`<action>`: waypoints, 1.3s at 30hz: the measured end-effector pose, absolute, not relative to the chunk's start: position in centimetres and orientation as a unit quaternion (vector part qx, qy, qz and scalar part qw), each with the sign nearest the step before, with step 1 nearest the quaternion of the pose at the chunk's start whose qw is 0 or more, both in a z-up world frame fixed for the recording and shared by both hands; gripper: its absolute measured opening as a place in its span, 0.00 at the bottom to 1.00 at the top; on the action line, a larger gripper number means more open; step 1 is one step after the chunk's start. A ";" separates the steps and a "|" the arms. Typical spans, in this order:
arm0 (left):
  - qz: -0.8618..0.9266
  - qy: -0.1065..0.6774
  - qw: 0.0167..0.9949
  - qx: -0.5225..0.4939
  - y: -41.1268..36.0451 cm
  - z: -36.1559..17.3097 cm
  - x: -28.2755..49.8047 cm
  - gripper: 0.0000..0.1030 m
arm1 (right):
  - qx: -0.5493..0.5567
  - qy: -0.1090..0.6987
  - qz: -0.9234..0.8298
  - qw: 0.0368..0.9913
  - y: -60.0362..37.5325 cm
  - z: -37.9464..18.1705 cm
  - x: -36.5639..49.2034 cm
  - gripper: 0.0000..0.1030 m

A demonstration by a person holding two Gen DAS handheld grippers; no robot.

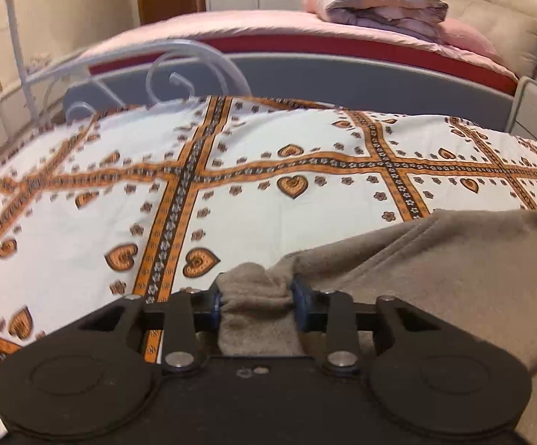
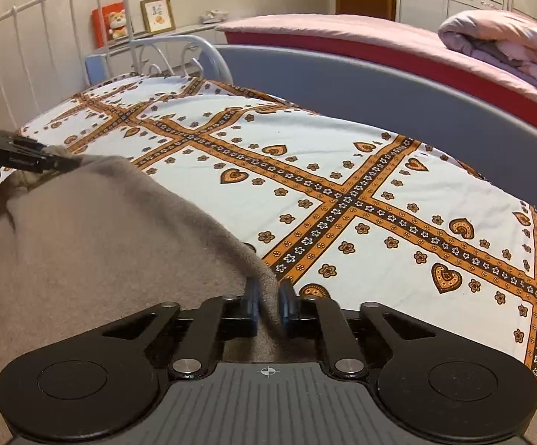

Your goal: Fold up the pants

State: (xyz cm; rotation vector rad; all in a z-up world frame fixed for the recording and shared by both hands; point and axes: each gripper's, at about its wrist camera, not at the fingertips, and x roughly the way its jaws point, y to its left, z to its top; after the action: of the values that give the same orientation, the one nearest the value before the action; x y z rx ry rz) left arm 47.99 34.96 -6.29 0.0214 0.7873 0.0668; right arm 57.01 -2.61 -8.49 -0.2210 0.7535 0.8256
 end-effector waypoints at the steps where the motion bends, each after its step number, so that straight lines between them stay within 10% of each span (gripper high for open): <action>1: 0.032 0.377 0.926 0.008 35.0 -6.0 47.8 0.22 | -0.110 0.353 0.391 0.843 -2.7 -8.1 56.6 0.08; 18: -0.051 0.182 0.982 -0.005 32.8 2.2 28.7 0.22 | -0.201 0.208 0.422 0.860 -8.1 2.9 32.9 0.03; 25: 0.042 0.225 0.966 -0.119 32.1 -3.1 20.3 0.68 | -0.229 0.211 0.407 0.859 -9.6 -3.4 20.3 0.03; 34: 0.089 0.248 0.943 -0.204 31.9 -2.3 16.9 0.57 | -0.122 0.228 0.331 0.908 -12.2 -3.1 19.1 0.04; 36: 0.102 0.241 0.947 -0.189 31.9 -1.9 15.9 0.57 | -0.111 0.227 0.314 0.915 -13.0 -2.9 19.2 0.27; 38: 0.101 0.243 0.942 -0.208 32.4 -1.6 15.2 0.57 | -0.086 0.225 0.298 0.923 -13.8 -2.8 19.1 0.78; 39: 0.098 0.243 0.938 -0.227 32.7 -1.5 15.2 0.57 | -0.072 0.221 0.295 0.927 -14.1 -2.7 19.0 0.78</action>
State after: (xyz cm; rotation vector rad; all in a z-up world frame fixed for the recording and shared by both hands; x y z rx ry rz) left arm 15.15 32.75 -1.50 -0.4631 0.4962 0.1996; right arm 19.00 -14.13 -2.71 -0.1483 0.4538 0.6048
